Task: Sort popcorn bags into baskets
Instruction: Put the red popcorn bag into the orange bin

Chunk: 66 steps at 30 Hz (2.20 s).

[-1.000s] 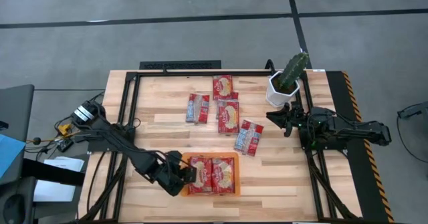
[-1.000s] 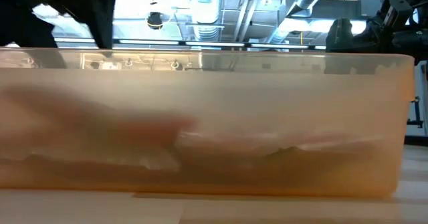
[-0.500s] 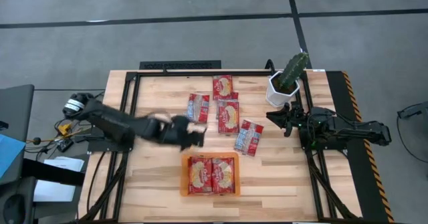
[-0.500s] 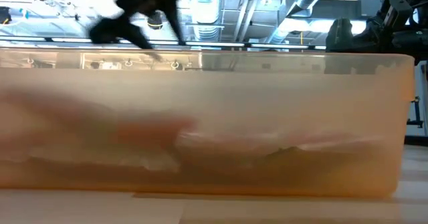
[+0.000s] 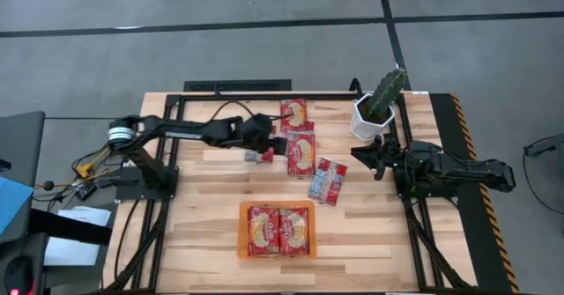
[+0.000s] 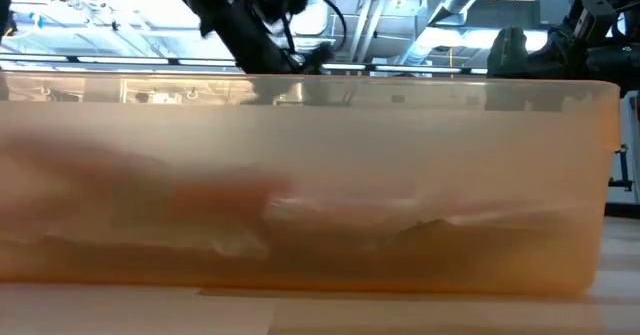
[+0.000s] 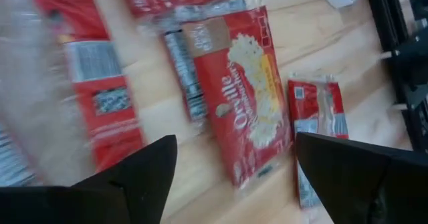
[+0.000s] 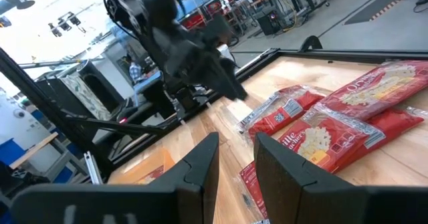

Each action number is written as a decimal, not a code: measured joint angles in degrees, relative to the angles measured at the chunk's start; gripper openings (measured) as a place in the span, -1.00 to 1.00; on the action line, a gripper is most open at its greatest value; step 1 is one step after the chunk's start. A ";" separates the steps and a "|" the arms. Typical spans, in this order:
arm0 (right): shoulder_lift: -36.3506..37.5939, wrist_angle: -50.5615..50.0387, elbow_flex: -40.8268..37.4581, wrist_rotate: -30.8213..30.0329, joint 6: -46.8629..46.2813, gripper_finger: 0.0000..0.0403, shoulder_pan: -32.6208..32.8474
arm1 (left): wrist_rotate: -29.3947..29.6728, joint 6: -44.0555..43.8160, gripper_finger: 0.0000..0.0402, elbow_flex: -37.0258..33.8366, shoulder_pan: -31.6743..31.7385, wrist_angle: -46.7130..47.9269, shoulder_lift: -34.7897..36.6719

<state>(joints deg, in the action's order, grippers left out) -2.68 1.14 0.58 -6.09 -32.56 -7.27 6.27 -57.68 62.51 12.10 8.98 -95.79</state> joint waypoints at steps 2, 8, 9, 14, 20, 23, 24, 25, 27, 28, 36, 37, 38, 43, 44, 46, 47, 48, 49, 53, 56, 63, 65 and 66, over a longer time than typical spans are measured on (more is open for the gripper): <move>0.00 0.01 0.00 -0.07 0.00 -0.41 0.00 | 0.08 -0.97 0.46 -0.01 0.23 -1.75 -2.48; -0.42 0.05 0.00 -0.18 0.08 -0.41 0.00 | 0.29 -2.39 0.46 0.03 0.41 -11.16 -8.72; -0.42 0.09 0.00 -0.35 0.07 -0.41 0.00 | 0.45 -2.95 0.46 0.07 0.41 -11.29 -9.40; -0.72 0.17 0.00 -0.58 0.07 -0.41 -0.02 | -0.47 -2.86 0.46 1.83 0.41 -10.76 -13.90; -0.74 0.16 0.00 -0.59 0.07 -0.41 -0.02 | -1.41 -0.71 0.45 7.86 0.37 -11.03 -18.02; -0.76 0.14 0.00 -0.57 0.07 -0.41 -0.02 | -1.48 0.91 0.40 11.89 0.38 -9.11 -20.12; -0.76 0.14 0.00 -0.58 0.07 -0.41 0.00 | -1.51 1.40 0.38 13.16 0.39 -7.65 -21.02; -0.76 0.14 0.00 -0.57 0.07 -0.41 -0.01 | -1.62 1.75 0.34 14.25 0.39 -6.08 -21.85; -0.76 0.11 0.00 -0.52 0.07 -0.41 -0.02 | -2.70 2.33 0.26 16.01 0.39 -5.03 -23.96; -0.76 0.12 0.00 -0.52 0.06 -0.41 -0.02 | -3.40 2.39 0.21 16.70 0.39 -5.32 -24.91; -0.76 0.11 0.00 -0.50 0.07 -0.41 -0.02 | -13.00 1.76 -0.23 21.15 0.43 -6.94 -31.69; -0.76 0.09 0.00 -0.48 0.07 -0.41 0.00 | -13.39 1.78 -0.29 21.08 0.41 -7.09 -31.80; -0.76 0.09 0.00 -0.48 0.07 -0.41 -0.02 | -13.37 1.84 -0.36 21.06 0.40 -6.78 -31.80; -0.76 0.09 0.00 -0.47 0.07 -0.41 0.00 | -14.69 4.69 -0.77 20.87 0.61 -5.95 -31.71; -0.76 0.09 0.00 -0.46 0.07 -0.41 -0.01 | -14.96 5.02 -0.86 20.84 0.63 -5.89 -31.71; -0.76 0.09 0.00 -0.46 0.07 -0.41 0.00 | -15.57 5.71 -0.96 20.84 0.61 -5.85 -31.70; -0.76 0.09 0.00 -0.46 0.07 -0.41 0.00 | -15.85 5.80 -0.97 20.82 0.61 -5.85 -31.72; -0.76 0.09 0.00 -0.46 0.07 -0.41 0.00 | -16.11 5.63 -0.97 20.82 0.61 -5.85 -31.72; -0.76 0.09 0.00 -0.46 0.06 -0.41 -0.02 | -16.45 5.13 -0.98 20.82 0.62 -5.83 -31.72; -0.76 0.09 0.00 -0.44 0.04 -0.41 0.00 | -17.54 3.51 -1.00 20.73 0.62 -6.04 -30.85; -0.76 0.08 0.00 -0.42 0.04 -0.41 -0.02 | -18.00 3.44 -1.00 20.67 0.56 -5.57 -29.10; -0.76 0.08 0.00 -0.35 0.03 -0.41 0.00 | -16.18 4.04 -1.00 20.67 0.10 -5.25 -23.47; -0.76 0.07 0.00 -0.35 0.04 -0.41 0.00 | -14.81 4.48 -1.00 20.67 -0.06 -4.82 -22.10; -0.76 0.08 0.00 -0.34 0.03 -0.41 0.00 | -14.43 4.71 -1.00 20.67 -0.09 -4.53 -21.47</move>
<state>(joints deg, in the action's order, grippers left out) -3.44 1.22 0.58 -6.43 -32.53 -7.27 -8.16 -52.97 83.18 12.01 4.45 -117.25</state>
